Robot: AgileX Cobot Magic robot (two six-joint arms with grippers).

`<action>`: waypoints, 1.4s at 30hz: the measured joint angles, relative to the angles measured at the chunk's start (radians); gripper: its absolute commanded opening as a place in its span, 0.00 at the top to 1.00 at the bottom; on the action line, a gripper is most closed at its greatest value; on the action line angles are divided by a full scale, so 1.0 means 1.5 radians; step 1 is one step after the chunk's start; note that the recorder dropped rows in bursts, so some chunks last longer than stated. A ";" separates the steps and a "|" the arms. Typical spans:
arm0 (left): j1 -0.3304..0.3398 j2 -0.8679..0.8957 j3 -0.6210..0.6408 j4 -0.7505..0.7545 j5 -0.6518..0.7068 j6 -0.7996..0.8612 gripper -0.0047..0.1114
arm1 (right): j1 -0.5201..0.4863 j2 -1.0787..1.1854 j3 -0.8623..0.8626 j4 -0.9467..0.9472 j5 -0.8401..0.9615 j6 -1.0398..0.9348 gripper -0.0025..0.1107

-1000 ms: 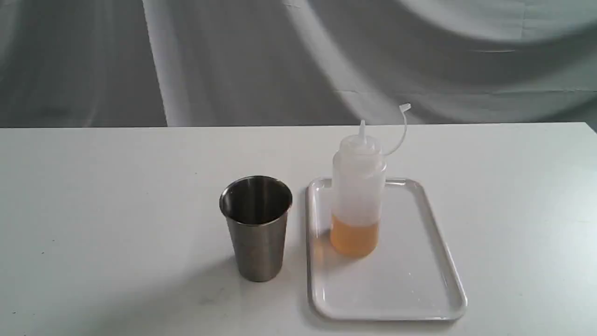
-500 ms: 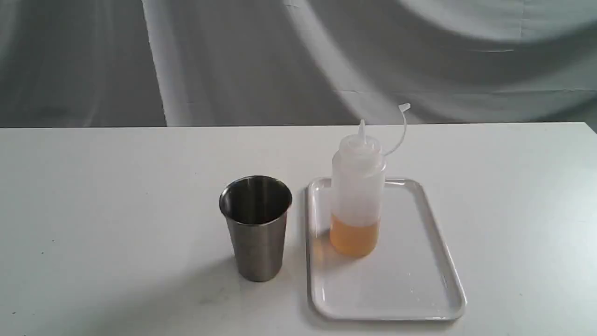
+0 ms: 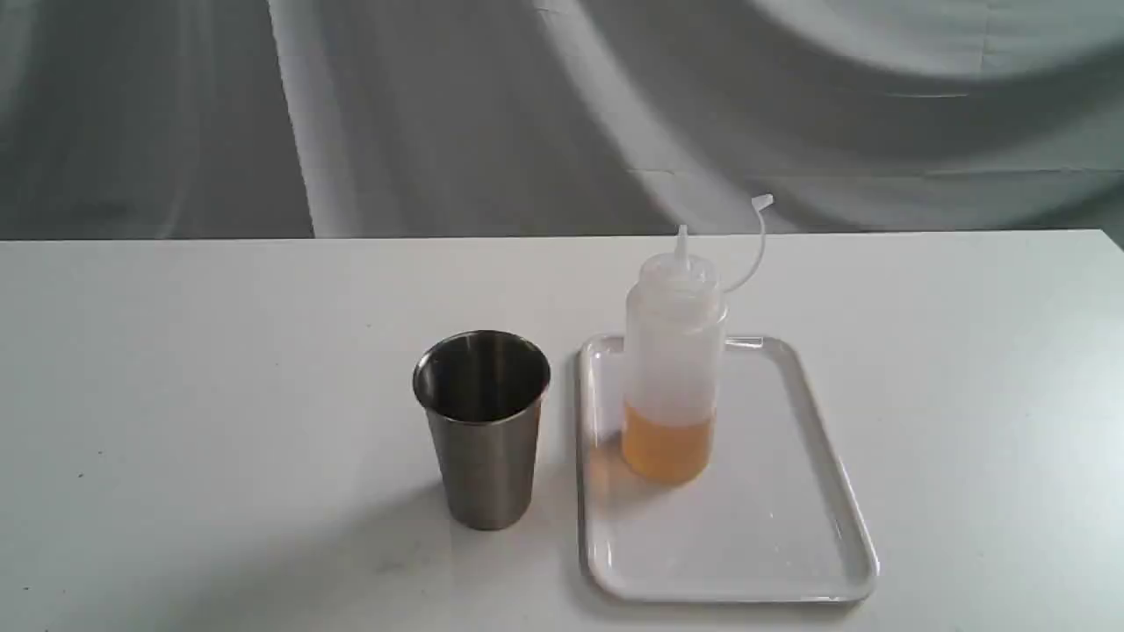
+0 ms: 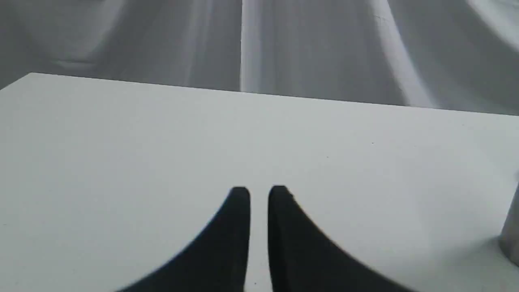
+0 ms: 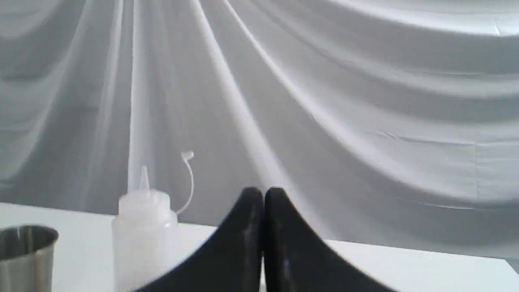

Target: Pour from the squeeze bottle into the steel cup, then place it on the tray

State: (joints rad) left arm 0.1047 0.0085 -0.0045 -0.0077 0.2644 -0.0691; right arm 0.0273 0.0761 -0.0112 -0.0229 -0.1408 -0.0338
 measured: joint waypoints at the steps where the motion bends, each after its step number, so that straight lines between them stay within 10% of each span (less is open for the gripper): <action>1: 0.000 0.000 0.000 0.000 0.000 0.000 0.89 | 0.000 0.000 0.002 -0.012 0.005 0.000 0.98; 20: 0.000 0.000 0.000 0.000 0.000 0.000 0.89 | 0.000 -0.046 0.005 -0.059 0.300 -0.011 0.98; 42: 0.000 0.000 0.000 0.000 0.000 0.000 0.89 | 0.000 -0.046 0.005 -0.060 0.312 -0.012 0.98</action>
State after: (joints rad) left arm 0.1047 0.0085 -0.0045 -0.0077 0.2644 -0.0691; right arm 0.0273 0.0063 -0.0037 -0.1134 0.3266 -0.0521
